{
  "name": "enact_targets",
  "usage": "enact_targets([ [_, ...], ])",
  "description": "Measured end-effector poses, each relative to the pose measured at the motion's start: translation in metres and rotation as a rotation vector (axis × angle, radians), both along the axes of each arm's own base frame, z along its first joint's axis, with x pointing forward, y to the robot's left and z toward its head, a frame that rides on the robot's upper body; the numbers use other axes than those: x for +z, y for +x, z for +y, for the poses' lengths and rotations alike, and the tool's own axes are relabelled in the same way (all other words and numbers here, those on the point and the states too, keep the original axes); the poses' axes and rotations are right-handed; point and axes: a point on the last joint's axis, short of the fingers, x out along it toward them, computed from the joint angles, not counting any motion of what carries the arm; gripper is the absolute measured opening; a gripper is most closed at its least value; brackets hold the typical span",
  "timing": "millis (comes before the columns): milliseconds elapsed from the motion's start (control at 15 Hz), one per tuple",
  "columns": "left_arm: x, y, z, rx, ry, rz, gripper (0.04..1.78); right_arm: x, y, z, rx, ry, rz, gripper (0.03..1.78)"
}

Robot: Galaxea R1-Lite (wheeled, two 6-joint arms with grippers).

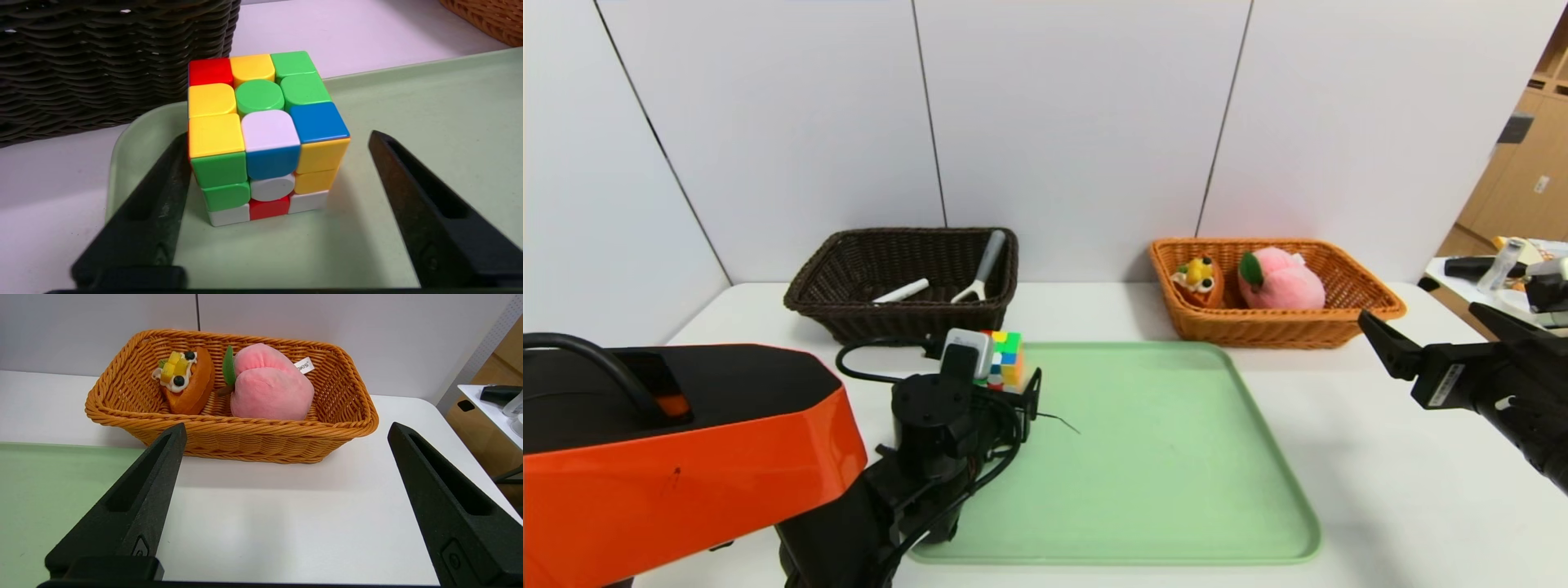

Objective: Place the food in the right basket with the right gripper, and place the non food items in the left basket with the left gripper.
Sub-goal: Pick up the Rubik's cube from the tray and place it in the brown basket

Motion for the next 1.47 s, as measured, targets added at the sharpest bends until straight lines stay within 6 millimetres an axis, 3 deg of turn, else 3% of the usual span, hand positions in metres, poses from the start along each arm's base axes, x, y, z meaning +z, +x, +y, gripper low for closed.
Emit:
enact_targets([
  [200, 0.002, 0.003, -0.002, 0.014, -0.008, -0.011, 0.99, 0.000, 0.000, 0.000, 0.000, 0.001, 0.001, 1.69],
  [733, 0.006, 0.001, -0.002, 0.014, -0.014, -0.020, 0.93, -0.001, 0.002, 0.000, 0.003, 0.000, 0.006, 1.69],
  [867, 0.019, -0.006, -0.003, -0.005, -0.018, -0.050, 0.93, -0.001, 0.002, 0.000, 0.002, 0.000, 0.006, 1.69],
  [1200, 0.076, -0.027, 0.007, -0.096, 0.004, -0.218, 0.93, -0.001, 0.003, 0.000, 0.002, 0.000, 0.008, 1.69],
  [1467, 0.119, -0.010, 0.053, -0.120, 0.056, -0.350, 0.93, -0.003, 0.003, 0.001, 0.003, -0.001, 0.016, 1.69],
])
